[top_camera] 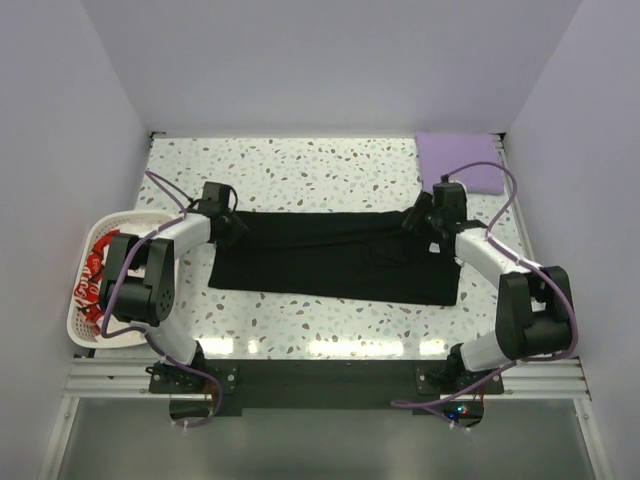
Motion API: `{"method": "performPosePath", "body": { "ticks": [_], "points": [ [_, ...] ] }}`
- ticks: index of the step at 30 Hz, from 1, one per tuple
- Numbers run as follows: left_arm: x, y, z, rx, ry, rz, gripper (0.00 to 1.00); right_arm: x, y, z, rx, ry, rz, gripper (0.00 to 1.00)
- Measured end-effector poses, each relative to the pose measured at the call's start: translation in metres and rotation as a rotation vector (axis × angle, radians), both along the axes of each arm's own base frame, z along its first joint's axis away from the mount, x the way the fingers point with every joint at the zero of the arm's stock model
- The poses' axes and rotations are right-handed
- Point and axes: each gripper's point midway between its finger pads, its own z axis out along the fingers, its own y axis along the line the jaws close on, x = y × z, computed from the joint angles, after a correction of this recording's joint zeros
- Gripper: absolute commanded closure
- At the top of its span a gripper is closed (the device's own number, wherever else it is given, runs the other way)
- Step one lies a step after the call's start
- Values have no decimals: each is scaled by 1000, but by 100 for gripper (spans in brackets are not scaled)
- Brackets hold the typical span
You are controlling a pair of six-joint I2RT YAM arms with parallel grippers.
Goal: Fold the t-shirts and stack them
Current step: Fold the tshirt
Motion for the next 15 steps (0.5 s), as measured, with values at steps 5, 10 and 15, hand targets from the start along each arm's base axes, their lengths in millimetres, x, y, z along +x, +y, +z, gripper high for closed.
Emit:
{"method": "performPosePath", "body": {
  "ticks": [5, 10, 15],
  "points": [
    [0, 0, 0, 0, 0, 0, 60, -12, 32, -10, -38, 34, 89, 48],
    [0, 0, 0, -1, 0, 0, 60, -20, 42, -29, -76, 89, 111, 48],
    [0, 0, 0, -1, 0, 2, 60, -21, 55, -44, -104, 128, 121, 48]
  ]
}}
